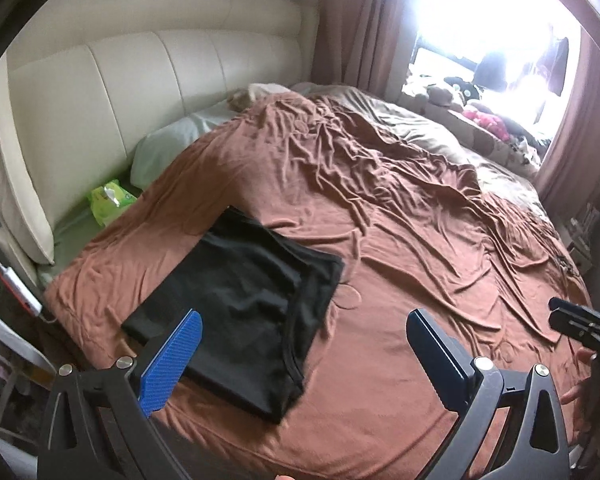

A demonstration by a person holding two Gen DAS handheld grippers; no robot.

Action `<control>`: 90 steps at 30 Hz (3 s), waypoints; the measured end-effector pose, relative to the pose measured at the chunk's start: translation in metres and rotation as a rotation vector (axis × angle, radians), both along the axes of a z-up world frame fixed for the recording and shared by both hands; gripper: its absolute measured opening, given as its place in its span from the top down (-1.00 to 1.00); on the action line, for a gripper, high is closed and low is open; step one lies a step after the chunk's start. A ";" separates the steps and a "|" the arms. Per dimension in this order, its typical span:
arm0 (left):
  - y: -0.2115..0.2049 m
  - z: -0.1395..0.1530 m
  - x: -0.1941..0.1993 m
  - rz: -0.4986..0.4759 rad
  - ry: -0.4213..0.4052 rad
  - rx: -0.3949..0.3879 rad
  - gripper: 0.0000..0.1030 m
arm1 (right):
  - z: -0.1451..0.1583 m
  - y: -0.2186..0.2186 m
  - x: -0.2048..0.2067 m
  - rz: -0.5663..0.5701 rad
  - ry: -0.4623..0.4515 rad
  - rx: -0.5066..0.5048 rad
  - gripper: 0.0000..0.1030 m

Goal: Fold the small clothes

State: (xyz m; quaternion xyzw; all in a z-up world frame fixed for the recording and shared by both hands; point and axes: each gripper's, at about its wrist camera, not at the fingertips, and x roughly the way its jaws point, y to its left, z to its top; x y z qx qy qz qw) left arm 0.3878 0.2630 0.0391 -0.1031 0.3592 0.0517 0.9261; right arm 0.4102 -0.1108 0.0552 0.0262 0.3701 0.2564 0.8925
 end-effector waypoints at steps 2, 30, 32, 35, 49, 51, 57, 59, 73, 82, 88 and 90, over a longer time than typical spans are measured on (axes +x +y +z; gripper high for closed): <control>-0.010 0.006 -0.011 -0.008 -0.012 -0.001 -0.99 | 0.008 -0.012 -0.017 -0.009 -0.007 -0.012 -1.00; -0.134 0.045 -0.178 -0.159 -0.211 0.011 -0.99 | 0.062 -0.160 -0.242 -0.201 -0.184 -0.014 -1.00; -0.141 0.045 -0.190 -0.167 -0.236 0.016 -0.99 | 0.062 -0.165 -0.257 -0.208 -0.196 -0.020 -1.00; -0.153 0.042 -0.203 -0.176 -0.259 0.031 -0.99 | 0.058 -0.171 -0.273 -0.207 -0.210 -0.028 -1.00; -0.198 0.019 -0.261 -0.214 -0.328 0.083 -0.99 | 0.029 -0.202 -0.339 -0.215 -0.308 -0.026 -1.00; -0.206 0.017 -0.271 -0.227 -0.332 0.088 -0.99 | 0.024 -0.208 -0.347 -0.227 -0.310 -0.019 -1.00; -0.222 0.013 -0.296 -0.238 -0.362 0.069 -1.00 | 0.009 -0.219 -0.374 -0.228 -0.331 -0.006 -1.00; -0.227 0.010 -0.305 -0.233 -0.367 0.068 -0.99 | 0.004 -0.221 -0.382 -0.227 -0.341 -0.009 -1.00; -0.255 -0.028 -0.328 -0.207 -0.355 0.103 -0.99 | -0.027 -0.220 -0.406 -0.248 -0.365 -0.051 -1.00; -0.267 -0.047 -0.321 -0.200 -0.351 0.090 -0.99 | -0.047 -0.217 -0.393 -0.314 -0.331 -0.062 -1.00; -0.267 -0.053 -0.316 -0.205 -0.329 0.085 -0.99 | -0.047 -0.207 -0.383 -0.325 -0.315 -0.082 -1.00; -0.266 -0.054 -0.315 -0.201 -0.328 0.089 -0.99 | -0.046 -0.204 -0.384 -0.328 -0.323 -0.086 -1.00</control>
